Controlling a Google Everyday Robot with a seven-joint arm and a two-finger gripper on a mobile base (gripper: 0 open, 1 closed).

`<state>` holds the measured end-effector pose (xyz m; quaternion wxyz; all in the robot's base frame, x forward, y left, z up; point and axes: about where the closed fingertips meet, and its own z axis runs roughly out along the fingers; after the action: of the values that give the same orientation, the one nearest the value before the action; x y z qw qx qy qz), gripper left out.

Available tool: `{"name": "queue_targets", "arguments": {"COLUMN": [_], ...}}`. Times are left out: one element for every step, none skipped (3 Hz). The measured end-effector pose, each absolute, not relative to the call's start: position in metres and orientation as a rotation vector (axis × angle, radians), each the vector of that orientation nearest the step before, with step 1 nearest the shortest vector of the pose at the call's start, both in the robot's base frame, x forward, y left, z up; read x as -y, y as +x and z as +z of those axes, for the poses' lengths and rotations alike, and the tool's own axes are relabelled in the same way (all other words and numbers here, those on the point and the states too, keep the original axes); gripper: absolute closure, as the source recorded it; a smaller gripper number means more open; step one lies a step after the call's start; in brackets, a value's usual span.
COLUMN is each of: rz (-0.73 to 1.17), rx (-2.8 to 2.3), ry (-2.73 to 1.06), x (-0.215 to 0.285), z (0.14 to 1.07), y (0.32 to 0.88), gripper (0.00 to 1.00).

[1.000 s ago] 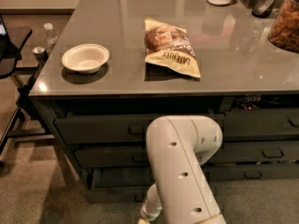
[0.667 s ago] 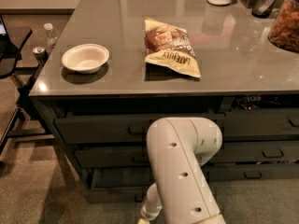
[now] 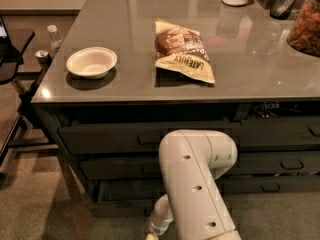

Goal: Open bottom drawer

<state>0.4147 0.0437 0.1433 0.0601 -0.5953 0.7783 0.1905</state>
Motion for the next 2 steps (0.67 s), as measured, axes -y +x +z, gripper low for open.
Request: {"name": "queue_targets", "arguments": {"rz": [0.592, 0.62], "rx": [-2.366, -2.4], "ry": [-1.821, -1.837], "x": [-0.044, -0.041], "z": [0.14, 0.139], "y": [0.409, 0.397], "gripper": [0.0, 0.0]}}
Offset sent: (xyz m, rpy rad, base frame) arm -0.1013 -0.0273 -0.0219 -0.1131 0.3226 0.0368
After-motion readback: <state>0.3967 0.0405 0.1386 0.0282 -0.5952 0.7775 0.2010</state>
